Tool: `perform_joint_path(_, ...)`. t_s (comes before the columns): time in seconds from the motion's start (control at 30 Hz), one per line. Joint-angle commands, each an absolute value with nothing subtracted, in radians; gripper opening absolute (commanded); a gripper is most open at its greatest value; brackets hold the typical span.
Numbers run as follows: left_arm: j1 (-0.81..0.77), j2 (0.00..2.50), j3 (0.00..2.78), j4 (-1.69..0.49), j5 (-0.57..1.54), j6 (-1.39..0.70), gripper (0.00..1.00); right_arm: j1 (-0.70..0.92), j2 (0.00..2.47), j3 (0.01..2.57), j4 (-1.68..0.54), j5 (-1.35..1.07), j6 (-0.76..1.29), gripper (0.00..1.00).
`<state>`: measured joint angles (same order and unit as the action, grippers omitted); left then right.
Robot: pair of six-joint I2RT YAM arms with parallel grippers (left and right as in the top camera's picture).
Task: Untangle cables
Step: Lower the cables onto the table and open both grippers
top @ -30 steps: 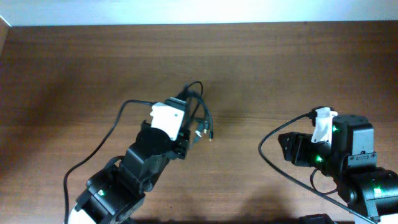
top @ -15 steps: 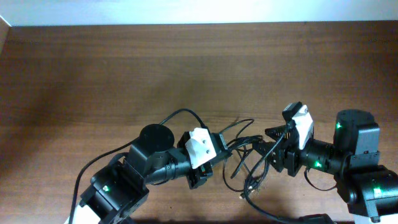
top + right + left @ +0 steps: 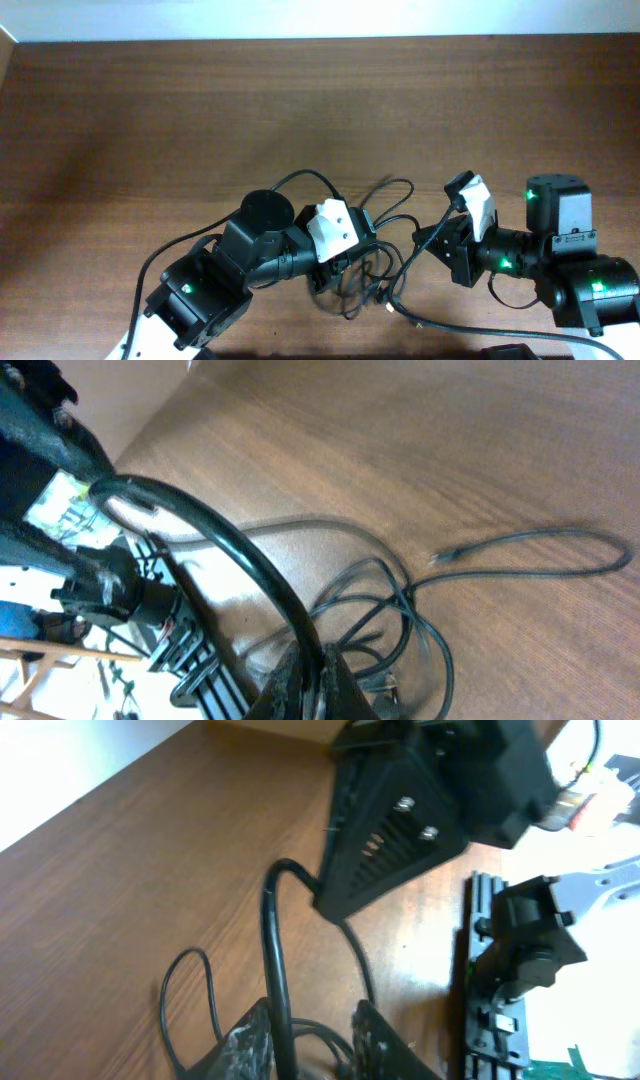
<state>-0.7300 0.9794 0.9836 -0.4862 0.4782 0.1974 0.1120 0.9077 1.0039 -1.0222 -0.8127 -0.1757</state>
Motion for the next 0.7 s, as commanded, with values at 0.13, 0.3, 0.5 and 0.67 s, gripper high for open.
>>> perform_joint_path(0.13, -0.728, 0.978, 0.991, -0.498, 0.436, 0.188, 0.47, 0.111, 0.907, 1.014, -1.063, -0.797, -0.176, 0.04)
perform_joint_path(0.3, -0.728, 0.978, 0.991, -0.561, 0.329, 0.144, 0.47, 0.110, 0.907, 1.014, -1.087, -0.786, -0.176, 0.04)
perform_joint_path(0.5, -0.728, 0.978, 0.991, -0.563, 0.265, 0.090, 0.71, 0.111, 0.907, 1.014, -1.122, -0.743, -0.175, 0.04)
perform_joint_path(0.67, -0.728, 0.978, 0.991, -0.570, 0.265, 0.091, 0.99, 0.111, 0.907, 1.014, -1.124, -0.721, -0.156, 0.11)
